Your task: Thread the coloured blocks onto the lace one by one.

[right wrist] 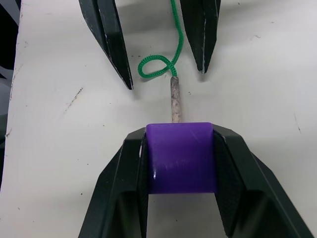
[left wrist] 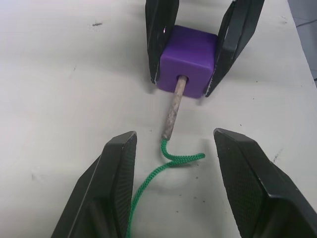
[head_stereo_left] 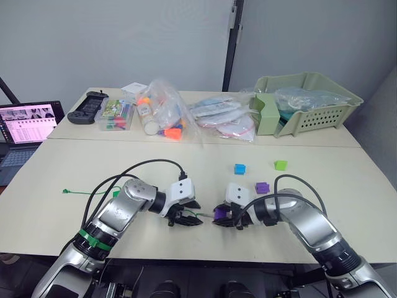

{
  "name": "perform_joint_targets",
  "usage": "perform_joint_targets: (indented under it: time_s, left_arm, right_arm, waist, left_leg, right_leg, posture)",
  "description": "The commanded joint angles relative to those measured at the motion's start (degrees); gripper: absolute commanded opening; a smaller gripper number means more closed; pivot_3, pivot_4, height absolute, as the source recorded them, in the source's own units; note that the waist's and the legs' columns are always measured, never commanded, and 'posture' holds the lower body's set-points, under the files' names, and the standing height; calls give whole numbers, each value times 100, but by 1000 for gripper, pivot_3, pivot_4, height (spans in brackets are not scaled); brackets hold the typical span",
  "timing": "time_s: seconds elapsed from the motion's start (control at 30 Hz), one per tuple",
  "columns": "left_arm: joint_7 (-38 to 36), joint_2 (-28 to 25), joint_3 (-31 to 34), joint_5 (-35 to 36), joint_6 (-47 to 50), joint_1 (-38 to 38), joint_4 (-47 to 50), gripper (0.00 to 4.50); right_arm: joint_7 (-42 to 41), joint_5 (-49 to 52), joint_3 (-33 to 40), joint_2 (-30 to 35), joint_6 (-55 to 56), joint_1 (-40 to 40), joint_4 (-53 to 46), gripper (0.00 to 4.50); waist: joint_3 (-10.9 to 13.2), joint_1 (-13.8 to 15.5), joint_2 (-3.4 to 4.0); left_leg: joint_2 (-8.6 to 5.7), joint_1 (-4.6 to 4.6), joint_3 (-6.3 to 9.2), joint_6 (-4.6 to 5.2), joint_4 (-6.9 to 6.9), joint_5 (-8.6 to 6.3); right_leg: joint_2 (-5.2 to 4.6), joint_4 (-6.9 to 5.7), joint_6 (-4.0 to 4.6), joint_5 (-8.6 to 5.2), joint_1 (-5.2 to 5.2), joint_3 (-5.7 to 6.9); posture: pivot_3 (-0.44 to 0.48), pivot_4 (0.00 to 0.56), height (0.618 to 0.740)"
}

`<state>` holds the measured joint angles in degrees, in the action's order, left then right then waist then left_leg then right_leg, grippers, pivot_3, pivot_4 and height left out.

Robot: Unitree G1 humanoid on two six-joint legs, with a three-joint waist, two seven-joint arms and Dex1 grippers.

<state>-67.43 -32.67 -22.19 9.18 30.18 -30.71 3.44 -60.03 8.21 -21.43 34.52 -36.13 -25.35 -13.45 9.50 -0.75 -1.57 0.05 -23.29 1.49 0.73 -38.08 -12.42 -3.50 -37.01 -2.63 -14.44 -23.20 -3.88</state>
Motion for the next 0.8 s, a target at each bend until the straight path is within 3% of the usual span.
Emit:
perform_joint_targets:
  time_s: [0.03,0.07,0.23,0.3,0.8]
  left_arm:
    - [47,90,73,96,-60,8,49,2619]
    - [41,101,68,94,-58,7,45,2074]
    - [28,87,68,71,-48,-13,23,419]
    - [12,76,50,58,-55,-24,13,47]
    - [123,565,-211,-32,-148,-139,14,47]
  right_arm:
    - [-15,116,73,54,15,61,-174,1186]
    - [-13,117,75,55,11,62,-179,1186]
    - [-5,128,89,67,-16,75,-220,1186]
    - [4,134,90,62,-23,73,-224,1186]
    - [94,193,46,49,-77,89,-284,1186]
  waist:
    - [0,0,0]
    - [0,-1,0]
    - [0,0,0]
    - [0,2,0]
    - [0,1,0]
  left_leg:
    - [0,0,0,0,0,0]
    - [0,-1,0,0,0,0]
    - [-1,-1,0,0,0,0]
    - [-1,-1,1,0,0,0]
    - [-1,-1,1,0,0,0]
  right_leg:
    - [0,0,0,0,0,0]
    - [0,0,0,0,0,0]
    - [0,0,0,0,0,0]
    - [0,0,0,0,0,0]
    - [0,0,0,0,1,0]
  posture:
    - [0,150,740]
    - [0,150,740]
    - [0,150,740]
    - [0,150,740]
    - [0,150,740]
